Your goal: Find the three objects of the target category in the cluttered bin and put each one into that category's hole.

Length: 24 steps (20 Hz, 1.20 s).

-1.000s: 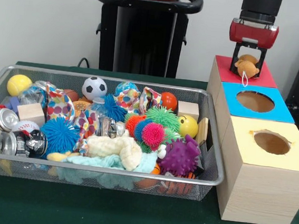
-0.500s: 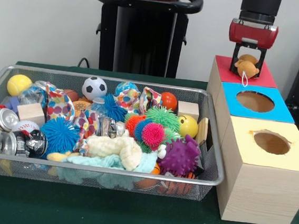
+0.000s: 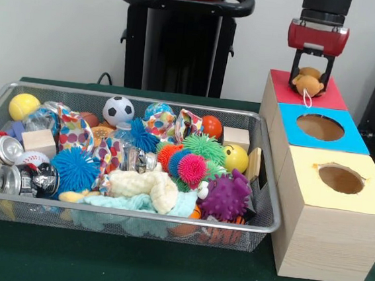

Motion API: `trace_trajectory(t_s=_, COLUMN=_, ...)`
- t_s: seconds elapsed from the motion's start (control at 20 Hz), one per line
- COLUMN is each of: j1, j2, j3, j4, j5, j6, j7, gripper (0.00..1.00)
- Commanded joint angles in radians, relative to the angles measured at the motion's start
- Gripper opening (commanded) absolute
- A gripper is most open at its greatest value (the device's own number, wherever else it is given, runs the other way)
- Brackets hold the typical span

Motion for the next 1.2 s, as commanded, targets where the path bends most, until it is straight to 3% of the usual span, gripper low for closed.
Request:
trace_trajectory(t_s=0.05, j1=-0.051, j2=-0.057, j3=0.079, j4=0.048, j5=-0.023, j6=0.154, j7=0.158, gripper=1.00)
trace_trajectory(t_s=0.6, j1=-0.064, j2=-0.066, j3=0.089, j4=0.055, j5=-0.021, j6=0.154, j7=0.160, gripper=1.00)
trace_trajectory(t_s=1.2, j1=0.029, j2=-0.052, j3=0.010, j4=0.007, j5=0.016, j6=0.209, j7=0.154, gripper=1.00)
